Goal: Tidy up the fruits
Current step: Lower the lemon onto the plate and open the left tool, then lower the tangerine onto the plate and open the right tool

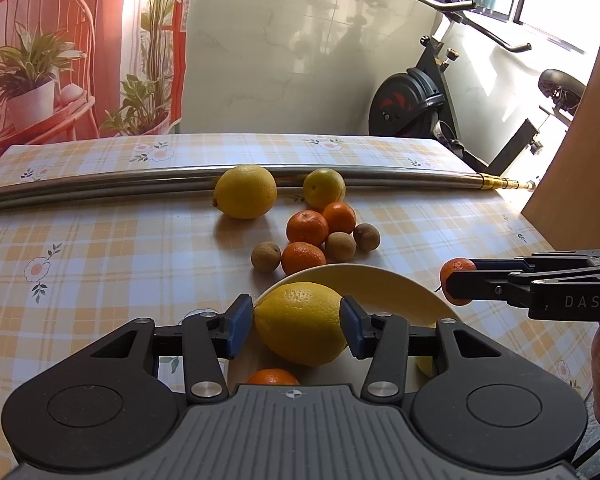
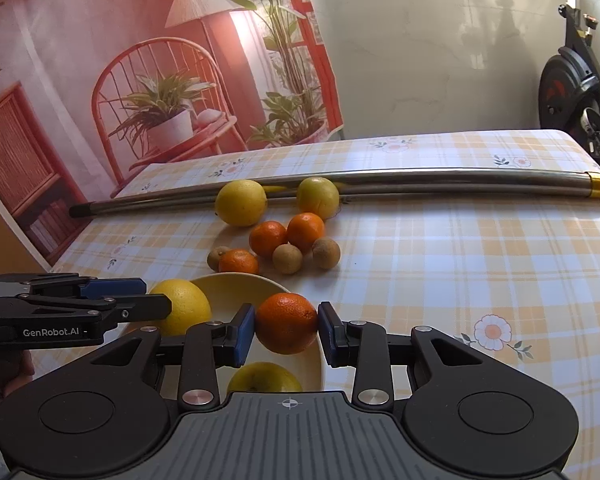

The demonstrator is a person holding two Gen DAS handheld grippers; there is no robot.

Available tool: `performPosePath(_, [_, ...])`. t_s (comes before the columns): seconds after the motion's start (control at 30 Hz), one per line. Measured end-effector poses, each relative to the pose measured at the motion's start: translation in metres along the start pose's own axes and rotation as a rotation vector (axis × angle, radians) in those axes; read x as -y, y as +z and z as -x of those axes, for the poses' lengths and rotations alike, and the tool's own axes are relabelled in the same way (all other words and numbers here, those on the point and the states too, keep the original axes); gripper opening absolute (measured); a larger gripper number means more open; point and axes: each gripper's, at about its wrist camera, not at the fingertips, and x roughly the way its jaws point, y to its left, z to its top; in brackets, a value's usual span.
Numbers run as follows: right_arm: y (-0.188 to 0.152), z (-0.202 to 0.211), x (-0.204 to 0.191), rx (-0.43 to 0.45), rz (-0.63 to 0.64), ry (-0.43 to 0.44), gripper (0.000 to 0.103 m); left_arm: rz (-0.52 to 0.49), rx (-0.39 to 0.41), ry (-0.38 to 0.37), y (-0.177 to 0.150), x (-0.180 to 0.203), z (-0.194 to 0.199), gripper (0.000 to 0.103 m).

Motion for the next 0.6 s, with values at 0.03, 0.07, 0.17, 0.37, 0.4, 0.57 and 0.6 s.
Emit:
performPosePath(0.03, [0.0,0.002,-0.001,0.002,0.003,0.004,0.031,0.007,0.004,-0.003,0.0,-0.001,0.002,0.051])
performPosePath(0.07, [0.001,0.005,-0.003,0.002,0.005,0.008,0.031,0.013,0.007,-0.003,0.0,-0.002,0.004,0.051])
performPosePath(0.17, [0.0,0.011,-0.005,-0.005,0.011,0.019,0.031,0.03,0.015,0.001,-0.002,-0.004,0.011,0.051])
performPosePath(0.37, [-0.01,0.025,-0.012,-0.038,0.022,0.039,0.031,0.053,0.032,0.011,-0.005,-0.006,0.023,0.051])
performPosePath(0.4, [-0.012,0.027,-0.014,-0.045,0.024,0.041,0.031,0.057,0.034,0.011,-0.006,-0.006,0.024,0.051])
performPosePath(0.57, [-0.024,0.036,-0.02,-0.095,0.017,0.062,0.031,0.07,0.043,0.012,-0.009,-0.003,0.028,0.051])
performPosePath(0.6, [-0.026,0.036,-0.021,-0.102,0.018,0.061,0.031,0.071,0.045,0.012,-0.01,-0.002,0.029,0.051])
